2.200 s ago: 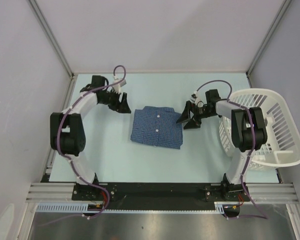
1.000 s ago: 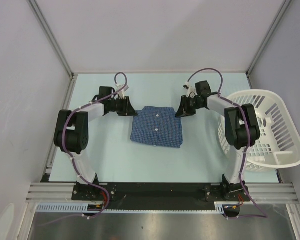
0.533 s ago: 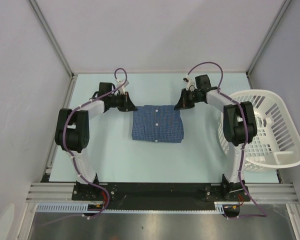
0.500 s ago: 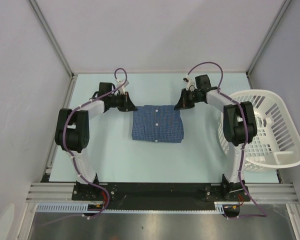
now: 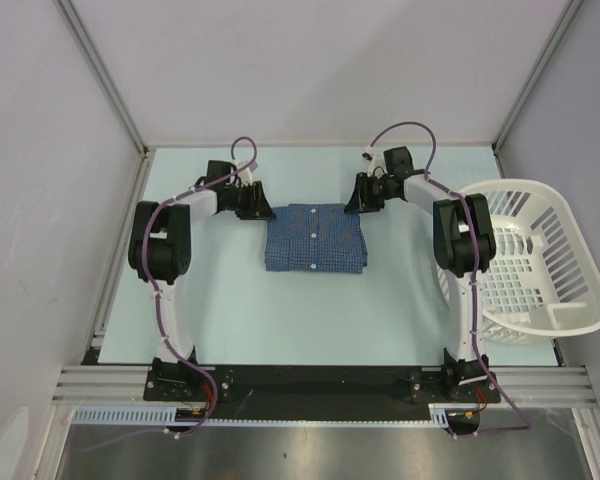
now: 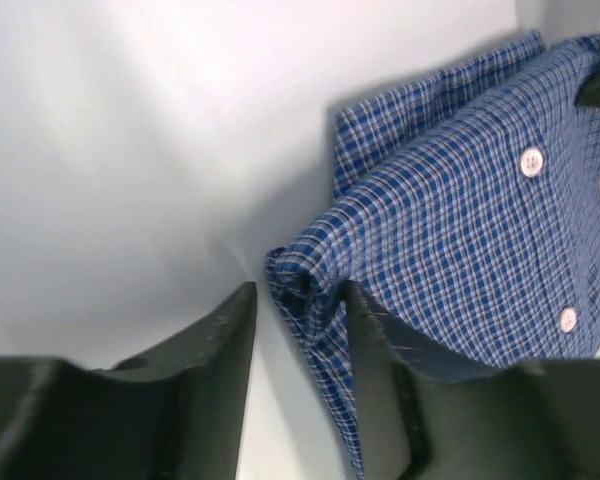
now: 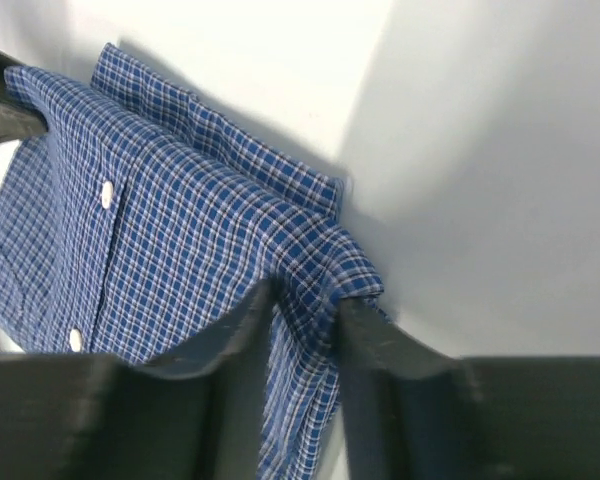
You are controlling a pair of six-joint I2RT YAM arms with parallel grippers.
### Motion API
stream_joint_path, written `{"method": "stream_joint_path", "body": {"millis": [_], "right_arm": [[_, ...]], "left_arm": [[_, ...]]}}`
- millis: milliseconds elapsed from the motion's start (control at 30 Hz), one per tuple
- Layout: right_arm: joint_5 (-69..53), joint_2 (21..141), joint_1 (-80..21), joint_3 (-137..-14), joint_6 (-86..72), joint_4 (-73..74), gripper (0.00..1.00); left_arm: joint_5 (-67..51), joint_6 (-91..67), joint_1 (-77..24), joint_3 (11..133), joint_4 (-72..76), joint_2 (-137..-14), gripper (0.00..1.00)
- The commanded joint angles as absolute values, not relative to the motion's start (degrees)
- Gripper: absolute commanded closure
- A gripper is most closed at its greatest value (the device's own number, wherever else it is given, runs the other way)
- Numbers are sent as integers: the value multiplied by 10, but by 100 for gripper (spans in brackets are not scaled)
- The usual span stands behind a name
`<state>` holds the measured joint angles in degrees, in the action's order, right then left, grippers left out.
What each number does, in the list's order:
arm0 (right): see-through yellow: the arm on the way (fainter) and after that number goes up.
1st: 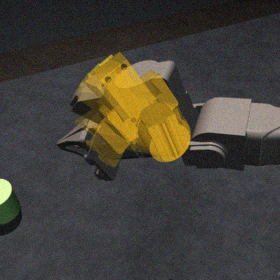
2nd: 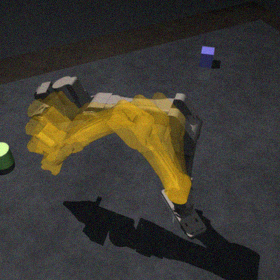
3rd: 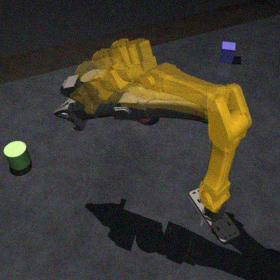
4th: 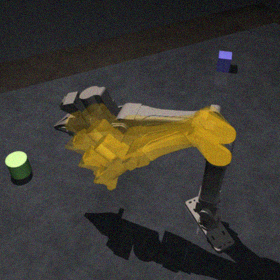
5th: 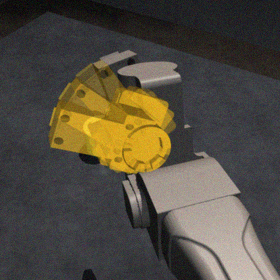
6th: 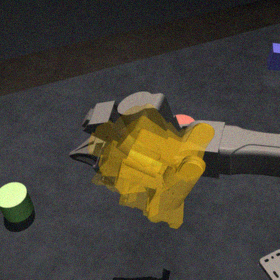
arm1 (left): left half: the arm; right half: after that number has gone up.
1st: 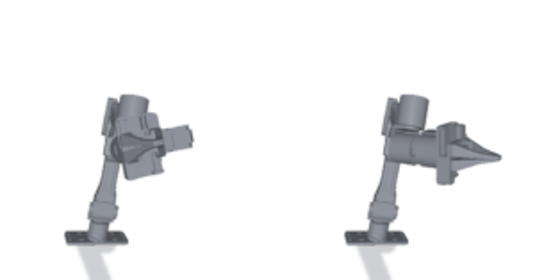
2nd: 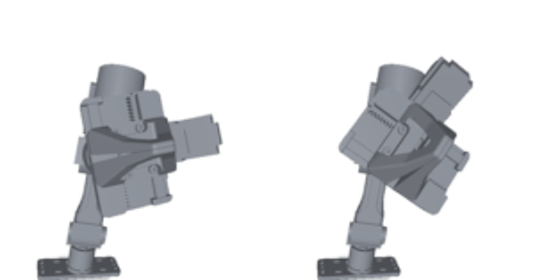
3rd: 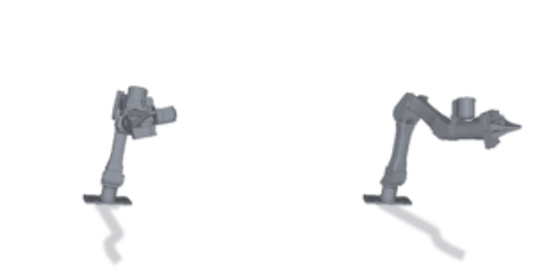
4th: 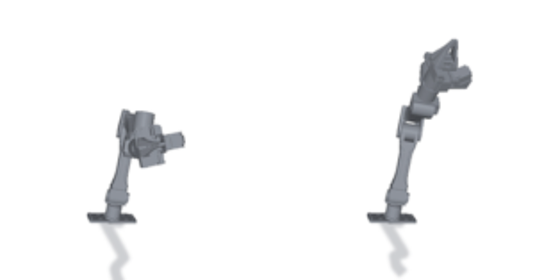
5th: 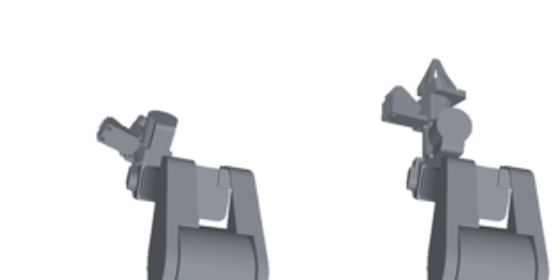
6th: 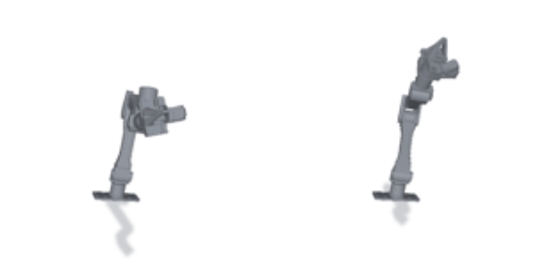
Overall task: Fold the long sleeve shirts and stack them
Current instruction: Fold the shirt
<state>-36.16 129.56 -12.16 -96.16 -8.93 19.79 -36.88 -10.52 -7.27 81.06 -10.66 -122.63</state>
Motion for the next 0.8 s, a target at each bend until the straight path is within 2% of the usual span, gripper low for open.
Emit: {"method": "stream_joint_path", "body": {"millis": [0, 67, 100, 200, 333, 400, 567, 767], "right_arm": [[-345, 1261, -119, -1006, -55, 214, 52], [-349, 1232, -119, -1017, -42, 249, 44], [-358, 1217, -120, -1016, -29, 260, 35], [-379, 1165, -128, -991, -10, 300, 32], [-383, 1110, -163, -936, 17, 316, 34], [-392, 1093, -177, -907, 24, 320, 39], [-403, 1091, -211, -873, 30, 330, 44], [-386, 1120, -208, -868, 49, 334, 46]], "left_arm": [[-355, -115, -46, 813, -113, -1172, 49], [-403, -131, -33, 751, -66, -1131, 38], [-416, -144, -24, 726, -54, -1081, 31], [-464, -145, -19, 633, -41, -1013, 30], [-484, -232, -19, 501, 38, -926, 35], [-481, -278, -21, 443, 97, -925, 40], [-463, -298, -43, 417, 148, -972, 48], [-519, -416, -111, 377, 269, -1000, 61]]}}
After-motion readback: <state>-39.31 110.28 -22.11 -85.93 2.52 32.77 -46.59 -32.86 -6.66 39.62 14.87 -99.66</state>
